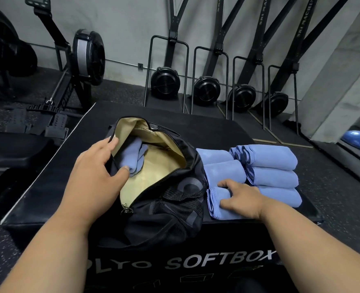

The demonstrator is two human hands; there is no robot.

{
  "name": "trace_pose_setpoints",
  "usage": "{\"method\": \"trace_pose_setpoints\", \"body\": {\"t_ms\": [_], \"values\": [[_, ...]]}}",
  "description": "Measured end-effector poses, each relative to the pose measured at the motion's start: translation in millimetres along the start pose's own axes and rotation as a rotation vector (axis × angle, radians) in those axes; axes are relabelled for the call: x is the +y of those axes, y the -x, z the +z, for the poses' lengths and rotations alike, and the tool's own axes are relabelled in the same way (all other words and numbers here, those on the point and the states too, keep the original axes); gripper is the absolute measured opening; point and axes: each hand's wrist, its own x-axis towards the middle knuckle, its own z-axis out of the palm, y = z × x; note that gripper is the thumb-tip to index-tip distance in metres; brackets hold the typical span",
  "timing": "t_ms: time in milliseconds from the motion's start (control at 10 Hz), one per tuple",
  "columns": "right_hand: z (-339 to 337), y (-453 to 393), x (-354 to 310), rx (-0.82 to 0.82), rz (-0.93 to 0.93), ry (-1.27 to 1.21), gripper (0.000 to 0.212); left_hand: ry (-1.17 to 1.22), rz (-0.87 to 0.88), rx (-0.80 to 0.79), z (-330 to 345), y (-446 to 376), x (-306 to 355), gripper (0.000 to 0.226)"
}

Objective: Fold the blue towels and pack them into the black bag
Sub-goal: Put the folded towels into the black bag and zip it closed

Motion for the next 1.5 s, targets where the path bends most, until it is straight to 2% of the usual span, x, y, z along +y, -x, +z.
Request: {"method": "trace_pose_setpoints", "body": {"t_ms": [100,300,400,500,600,700,800,900,1000,1100,1200,1500], "values": [[-0.6,5.2,0.9,0.031,-0.022,-0.082,0.036,0.001,0.001,-0.014,0.5,-0.6,0.0,0.073],[-8.6,15.6,5.2,0.080,-0.090,-0.264,0.036,0.012,0.008,-0.026,1.9,0.3,3.7,0.072],[-17.6,30.1,-9.8,0.099,-0.166,-0.475,0.030,0.022,0.006,-0.022,-0.2,1.9,4.3,0.071],[-22.9,43.7,-40.2,0.059,-0.217,-0.796,0.042,0.036,0.008,-0.015,-3.1,2.8,2.7,0.071],[-23.0,48.4,-87.1,0.077,-0.236,-1.013,0.052,0.066,0.013,-0.007,-5.9,3.9,0.2,0.070],[-18.6,40.7,-138.8,0.105,-0.227,-1.160,0.036,0.084,0.010,0.003,-9.6,4.9,-2.4,0.071],[-14.6,19.8,-184.0,0.170,-0.199,-1.100,0.033,0.088,0.019,0.010,-13.5,4.4,-5.6,0.071],[-8.6,-13.2,-212.6,0.155,-0.190,-0.969,0.022,0.101,0.026,0.019,-17.4,4.1,-7.8,0.069],[1.2,-45.6,-221.6,0.202,-0.106,-0.813,0.021,0.125,0.014,0.031,-22.1,3.2,-11.5,0.067],[6.3,-60.4,-222.8,0.271,-0.050,-0.696,0.036,0.136,0.005,0.036,-25.8,1.4,-14.9,0.067],[7.2,-63.6,-223.3,0.301,-0.010,-0.672,0.037,0.146,0.002,0.028,-27.0,-0.1,-15.2,0.067],[7.7,-71.8,-211.9,0.335,-0.094,-0.559,0.049,0.161,0.023,-0.013,-22.5,0.5,-16.2,0.072]]}}
